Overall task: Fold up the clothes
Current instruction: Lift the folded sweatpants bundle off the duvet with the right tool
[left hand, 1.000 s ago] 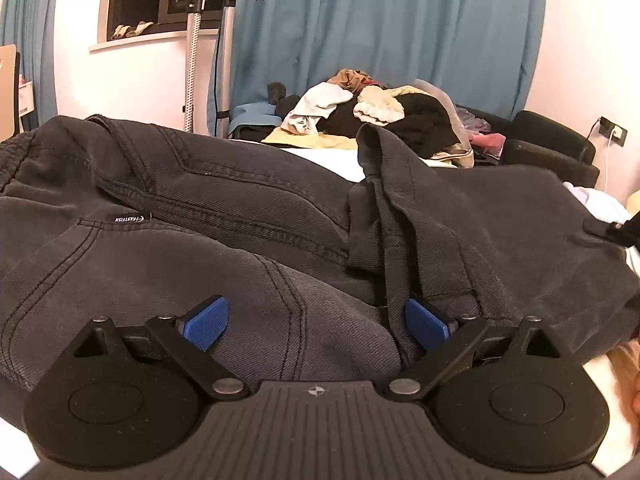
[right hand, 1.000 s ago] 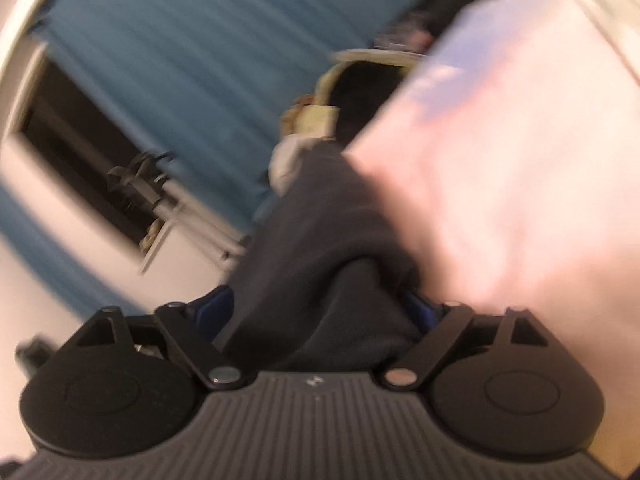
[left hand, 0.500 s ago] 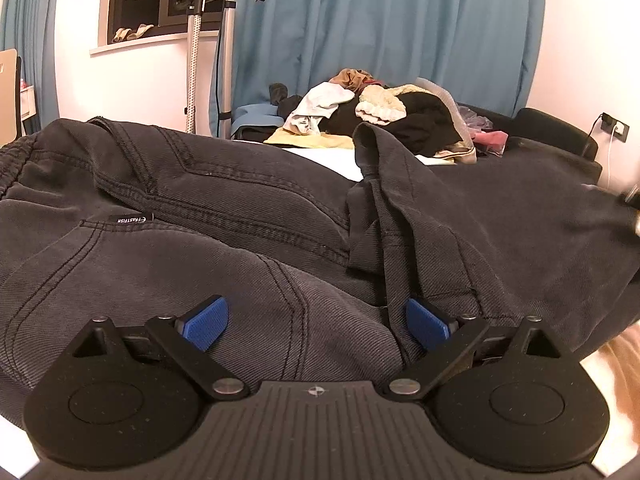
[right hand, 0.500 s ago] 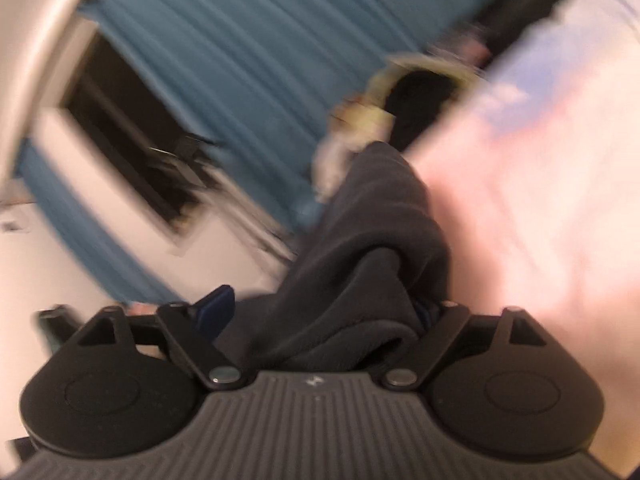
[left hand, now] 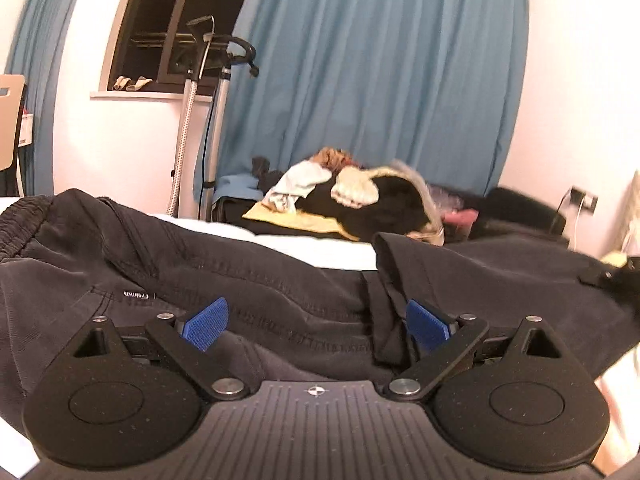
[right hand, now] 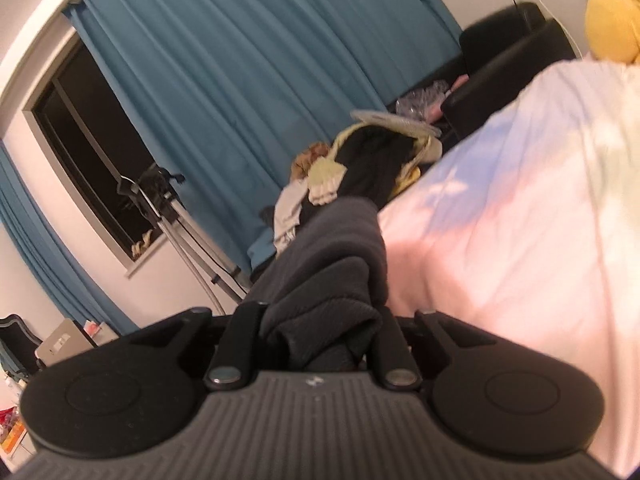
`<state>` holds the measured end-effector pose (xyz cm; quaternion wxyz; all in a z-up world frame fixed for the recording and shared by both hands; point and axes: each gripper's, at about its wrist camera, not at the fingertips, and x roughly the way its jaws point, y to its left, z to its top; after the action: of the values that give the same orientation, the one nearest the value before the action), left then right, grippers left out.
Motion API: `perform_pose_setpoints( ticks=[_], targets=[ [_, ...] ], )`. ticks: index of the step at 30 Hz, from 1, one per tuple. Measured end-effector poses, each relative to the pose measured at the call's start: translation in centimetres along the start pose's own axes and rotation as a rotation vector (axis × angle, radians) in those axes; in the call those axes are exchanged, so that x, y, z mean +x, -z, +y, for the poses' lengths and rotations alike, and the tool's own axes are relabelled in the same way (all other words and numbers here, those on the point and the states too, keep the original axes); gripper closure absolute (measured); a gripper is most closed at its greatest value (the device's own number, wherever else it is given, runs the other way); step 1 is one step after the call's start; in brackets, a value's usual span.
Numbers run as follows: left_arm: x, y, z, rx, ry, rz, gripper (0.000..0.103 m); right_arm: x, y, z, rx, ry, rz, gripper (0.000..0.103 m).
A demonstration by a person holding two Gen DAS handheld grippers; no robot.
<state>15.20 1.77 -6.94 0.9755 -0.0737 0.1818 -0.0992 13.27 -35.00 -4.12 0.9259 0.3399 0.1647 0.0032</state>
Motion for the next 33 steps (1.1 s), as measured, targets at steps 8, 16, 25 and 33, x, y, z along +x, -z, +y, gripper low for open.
perform_pose_setpoints(
  ticks=[8,16,25,33],
  targets=[
    [0.9,2.2,-6.0,0.092,0.051,0.128,0.006,-9.0,-2.1,2.0,-0.149,0.005,-0.093,0.089],
    [1.8,5.8,-15.1,0.256,0.219,0.296,0.006,-16.4,-3.4,2.0,-0.246,0.148,-0.211,0.089],
    [-6.6,-2.5,-7.3,0.153,0.139,0.135,0.006,-10.2,-1.6,13.6,-0.420,0.058,-0.200,0.087],
    [-13.4,-10.1,7.1,-0.191,-0.057,-0.137,0.005,0.5,8.3,26.6,-0.619,-0.093,-0.103,0.086]
  ],
)
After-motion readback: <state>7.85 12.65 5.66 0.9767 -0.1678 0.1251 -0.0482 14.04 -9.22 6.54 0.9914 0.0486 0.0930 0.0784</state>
